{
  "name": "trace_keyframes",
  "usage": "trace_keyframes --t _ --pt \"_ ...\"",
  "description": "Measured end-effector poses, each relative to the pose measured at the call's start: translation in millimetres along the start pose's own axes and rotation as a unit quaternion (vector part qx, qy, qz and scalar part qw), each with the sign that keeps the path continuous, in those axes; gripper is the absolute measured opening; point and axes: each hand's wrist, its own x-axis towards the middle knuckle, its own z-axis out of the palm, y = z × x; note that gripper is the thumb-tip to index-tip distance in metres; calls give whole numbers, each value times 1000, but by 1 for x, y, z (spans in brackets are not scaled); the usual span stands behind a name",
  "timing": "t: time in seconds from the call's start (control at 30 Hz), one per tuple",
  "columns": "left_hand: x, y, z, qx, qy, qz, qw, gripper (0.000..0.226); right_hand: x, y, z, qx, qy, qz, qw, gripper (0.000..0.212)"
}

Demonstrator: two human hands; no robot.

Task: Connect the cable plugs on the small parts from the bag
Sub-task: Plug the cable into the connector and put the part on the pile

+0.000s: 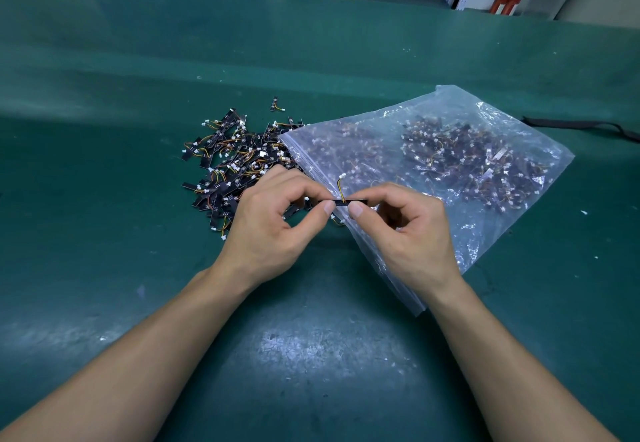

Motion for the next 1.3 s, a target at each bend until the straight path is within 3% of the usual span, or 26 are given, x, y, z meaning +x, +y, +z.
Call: trace_keyframes --t 1.03,1.17,1.3 --pt "1 0 -2 5 -9 -4 1000 8 0 2 -1 -17 -10 -1 1000 5" --pt "3 -1 -4 -12 16 -35 999 13 2 10 -4 -102 -2 45 994 26" --pt "3 -3 -6 -19 18 -43 999 13 6 19 -12 -213 -25 75 974 25"
